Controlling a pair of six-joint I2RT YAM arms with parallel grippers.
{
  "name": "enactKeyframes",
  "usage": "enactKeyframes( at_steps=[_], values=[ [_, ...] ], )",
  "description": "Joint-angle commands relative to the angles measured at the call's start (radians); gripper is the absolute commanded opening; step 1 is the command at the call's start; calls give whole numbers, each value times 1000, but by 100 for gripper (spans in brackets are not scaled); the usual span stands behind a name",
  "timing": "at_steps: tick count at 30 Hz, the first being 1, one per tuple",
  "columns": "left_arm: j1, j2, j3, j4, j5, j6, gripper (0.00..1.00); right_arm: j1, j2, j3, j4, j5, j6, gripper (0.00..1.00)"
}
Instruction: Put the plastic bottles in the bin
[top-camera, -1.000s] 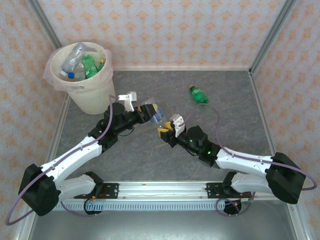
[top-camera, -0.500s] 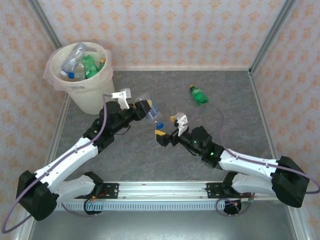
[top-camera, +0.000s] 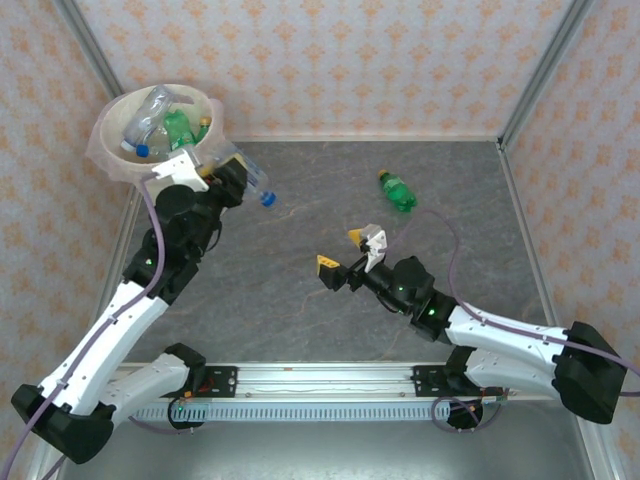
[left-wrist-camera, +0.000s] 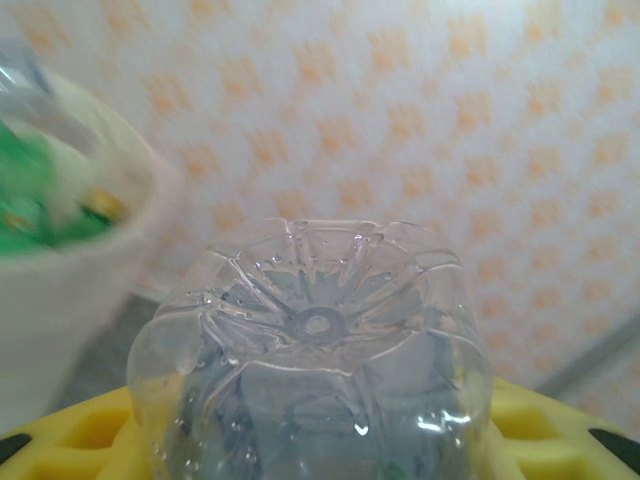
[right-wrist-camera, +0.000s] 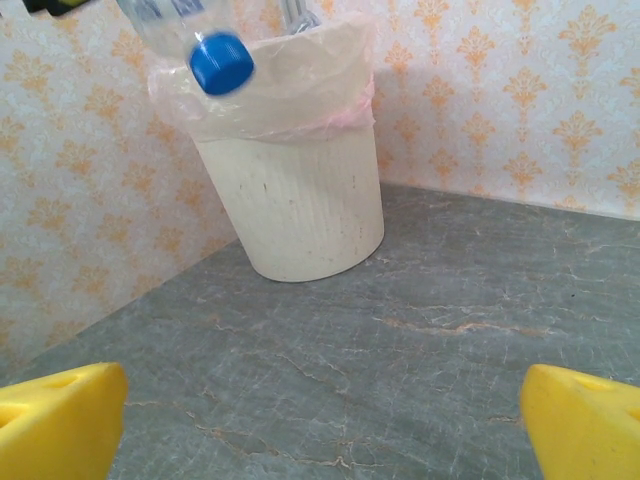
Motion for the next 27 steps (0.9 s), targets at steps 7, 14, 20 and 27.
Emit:
enactKeyframes(
  at_steps=[7,14,20,27],
  values=[
    [154,128,238,-14,-332,248,52,5,-70,-36,58,2,50,100],
    [270,253,348,66,-380,319,51,5,-131,-57,65,-13,68,100],
    [330,372,379,173,-441,433,51,4,-167,-60,60,-17,79,100],
    [409,515,470,89,-368,412,55,5,-179,-68,70,-19,83,100]
  ],
)
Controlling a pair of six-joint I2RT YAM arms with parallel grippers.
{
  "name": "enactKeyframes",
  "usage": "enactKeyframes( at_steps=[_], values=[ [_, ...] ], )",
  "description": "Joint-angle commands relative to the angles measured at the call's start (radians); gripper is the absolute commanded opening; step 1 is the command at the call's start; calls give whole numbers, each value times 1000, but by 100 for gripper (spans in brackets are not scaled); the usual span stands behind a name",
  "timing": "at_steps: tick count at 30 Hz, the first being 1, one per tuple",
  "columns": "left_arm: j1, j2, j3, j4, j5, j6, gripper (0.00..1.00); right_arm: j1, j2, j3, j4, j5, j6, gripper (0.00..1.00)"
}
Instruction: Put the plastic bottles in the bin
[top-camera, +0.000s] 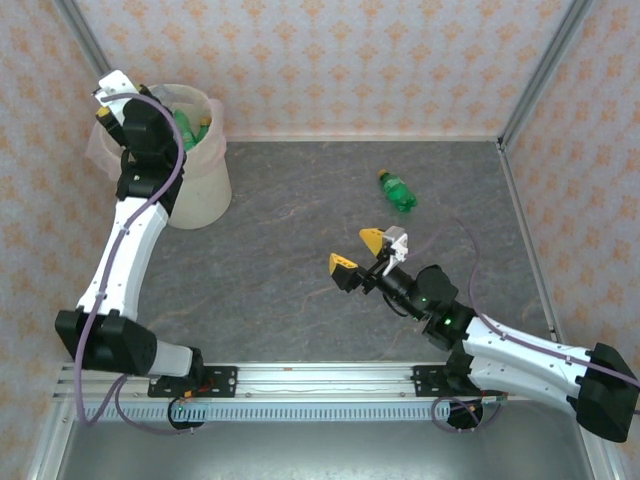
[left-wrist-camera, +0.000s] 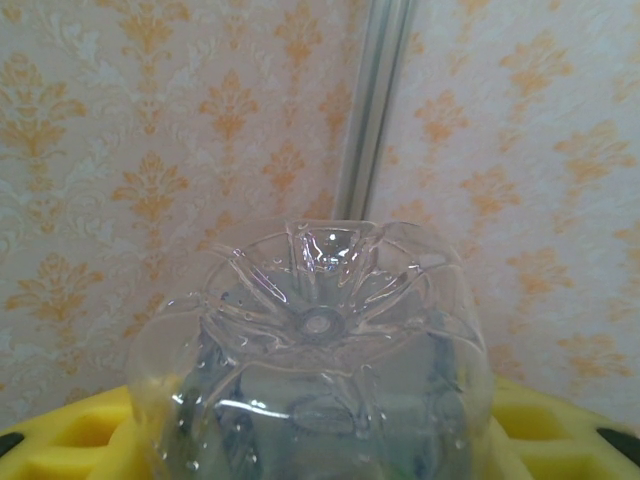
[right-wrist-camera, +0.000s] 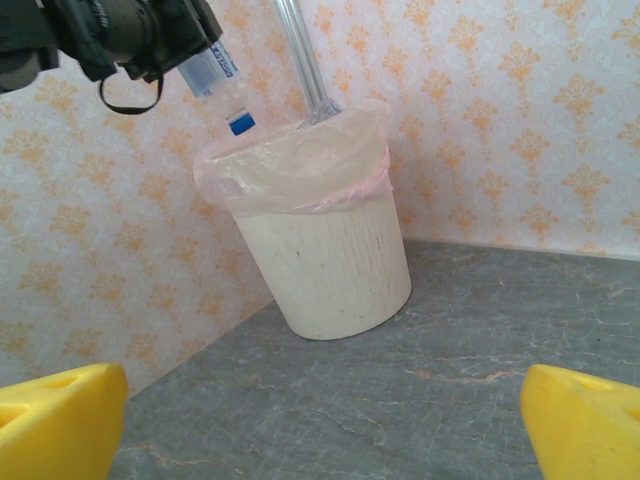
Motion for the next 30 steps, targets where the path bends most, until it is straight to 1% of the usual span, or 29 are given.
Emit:
enactKeyframes(
  at_steps=[1,5,6,9,11,12,15,23,26,27,30],
  values=[
    [26,45,69,-34,38,18,56,4,-9,-13,40,-15,13,100],
    [42,109,106,-105,71,-10,57,4,-7,-14,43,2,15,100],
    [41,118,111,-117,81,-15,59,3,-7,-16,42,6,14,100],
    [41,137,121,-159,111,-41,72,4,-2,-15,43,6,12,100],
    [41,136,114,-168,137,-56,84,4,4,-13,41,4,13,100],
    [41,135,110,-171,145,-67,91,5,6,-13,42,1,14,100],
    [42,129,103,-175,176,-74,90,4,8,-13,42,2,14,99],
    [41,138,130,-224,217,-85,92,4,10,-14,42,9,12,100],
    [42,128,134,-240,273,-119,95,4,14,-14,45,23,17,100],
    [41,120,132,-241,300,-136,99,4,15,-16,46,29,19,100],
    [41,95,113,-238,371,-190,99,5,21,-17,51,49,25,100]
  ],
)
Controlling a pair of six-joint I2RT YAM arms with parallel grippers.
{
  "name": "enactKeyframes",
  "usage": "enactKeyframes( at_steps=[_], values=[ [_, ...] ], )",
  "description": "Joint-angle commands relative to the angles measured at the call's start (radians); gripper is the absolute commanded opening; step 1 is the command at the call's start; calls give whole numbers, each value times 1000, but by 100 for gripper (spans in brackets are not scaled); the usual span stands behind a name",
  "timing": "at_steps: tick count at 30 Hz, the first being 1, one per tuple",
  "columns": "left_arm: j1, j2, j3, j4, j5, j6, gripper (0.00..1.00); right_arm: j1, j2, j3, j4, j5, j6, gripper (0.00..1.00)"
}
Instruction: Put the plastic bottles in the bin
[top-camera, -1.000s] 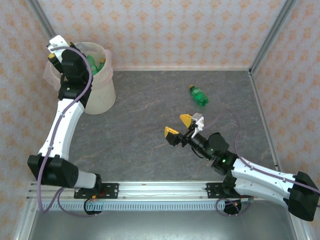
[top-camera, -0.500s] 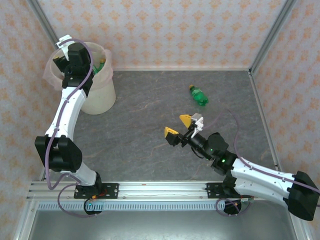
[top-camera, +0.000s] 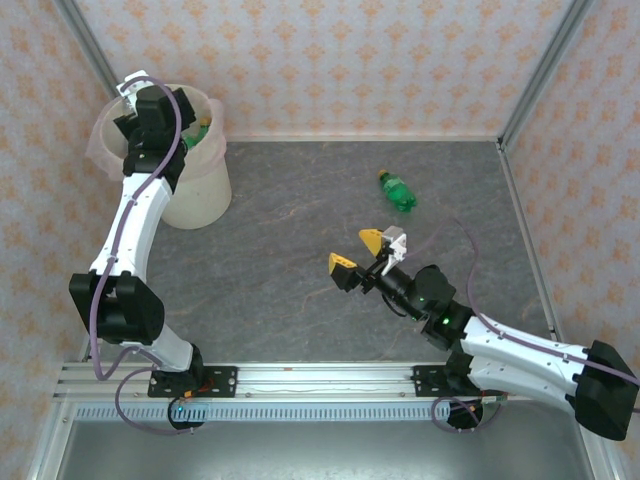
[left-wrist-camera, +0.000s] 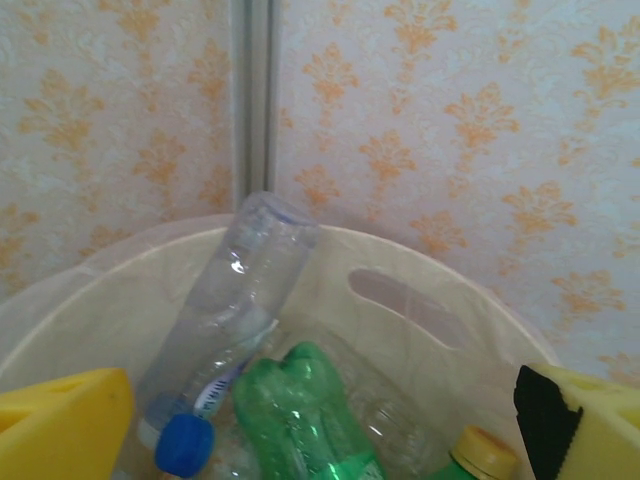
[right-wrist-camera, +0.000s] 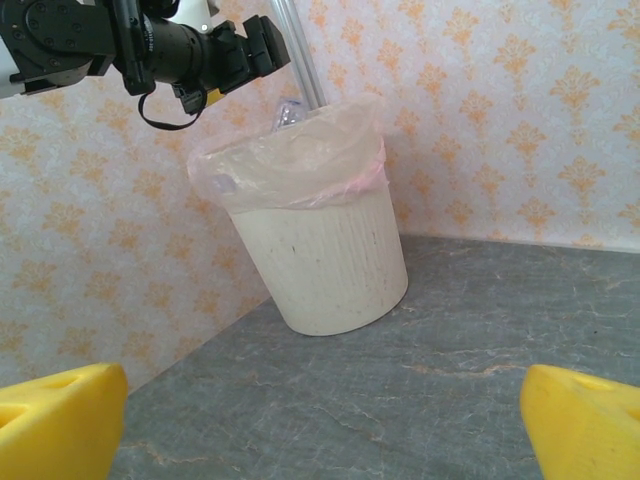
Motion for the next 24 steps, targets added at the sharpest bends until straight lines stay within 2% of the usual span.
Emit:
enactKeyframes(
  at_steps=[1,6,12,18,24],
  values=[
    [3,-57,5,-23,109,-86,99,5,2,-14,42,40,19,100],
    [-11,-111,-56,1,180,-146,99,5,8,-19,50,91,36,100],
    [-82,-171,-118,13,193,-160,99,3,14,-17,42,206,63,100],
    [-187,-255,-268,92,210,-207,99,-26,52,82,-109,308,98,100],
    [-288,-349,-422,144,216,-247,99,-133,72,145,-246,337,192,100]
  ],
)
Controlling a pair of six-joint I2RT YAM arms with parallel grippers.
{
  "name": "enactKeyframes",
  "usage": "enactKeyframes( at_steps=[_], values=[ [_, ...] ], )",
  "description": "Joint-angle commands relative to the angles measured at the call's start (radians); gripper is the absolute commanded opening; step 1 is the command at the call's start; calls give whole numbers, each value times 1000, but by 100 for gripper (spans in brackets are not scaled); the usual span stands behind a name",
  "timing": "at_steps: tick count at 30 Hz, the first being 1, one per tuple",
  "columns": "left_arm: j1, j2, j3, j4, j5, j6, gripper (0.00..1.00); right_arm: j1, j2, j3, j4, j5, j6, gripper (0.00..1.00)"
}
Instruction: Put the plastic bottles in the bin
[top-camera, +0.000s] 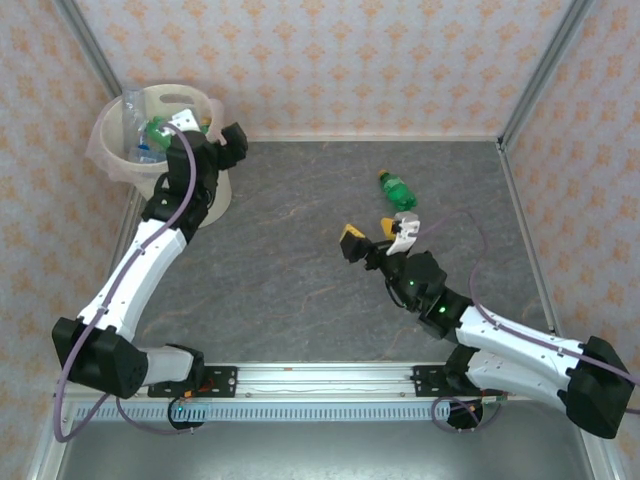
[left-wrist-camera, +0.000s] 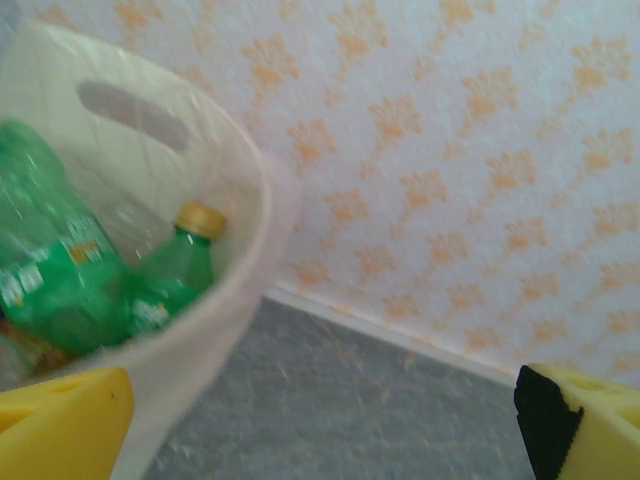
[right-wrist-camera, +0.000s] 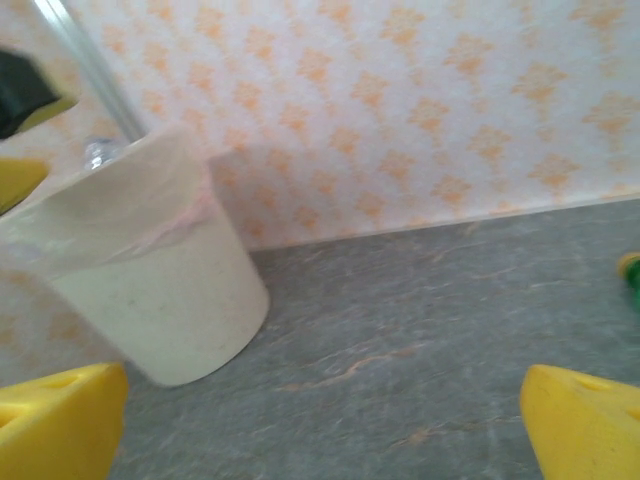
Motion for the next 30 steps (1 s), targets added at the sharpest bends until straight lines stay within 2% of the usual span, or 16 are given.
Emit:
enactKeyframes(
  at_steps=[1,7,12,15,20,24,30],
  values=[
    [-50,-71,-70,68,5,-37,99,-66,4,47,-103,47,71,100],
    [-144,-187,-252,119,7,-90,99,-226,48,79,-151,-39,134,100],
    [-282,-247,-362,145,-43,-106,99,-337,139,121,-168,-64,186,100],
    [-364,-261,-394,148,-82,-112,99,-386,209,171,-198,-111,180,100],
    [-477,-273,-442,189,-136,-118,99,-449,317,231,-207,-121,186,100],
    [-537,-269,-469,198,-160,-134,99,-509,436,361,-333,-185,191,100],
    [-566,-271,-516,247,-156,-161,99,-557,544,421,-310,-223,170,100]
  ],
)
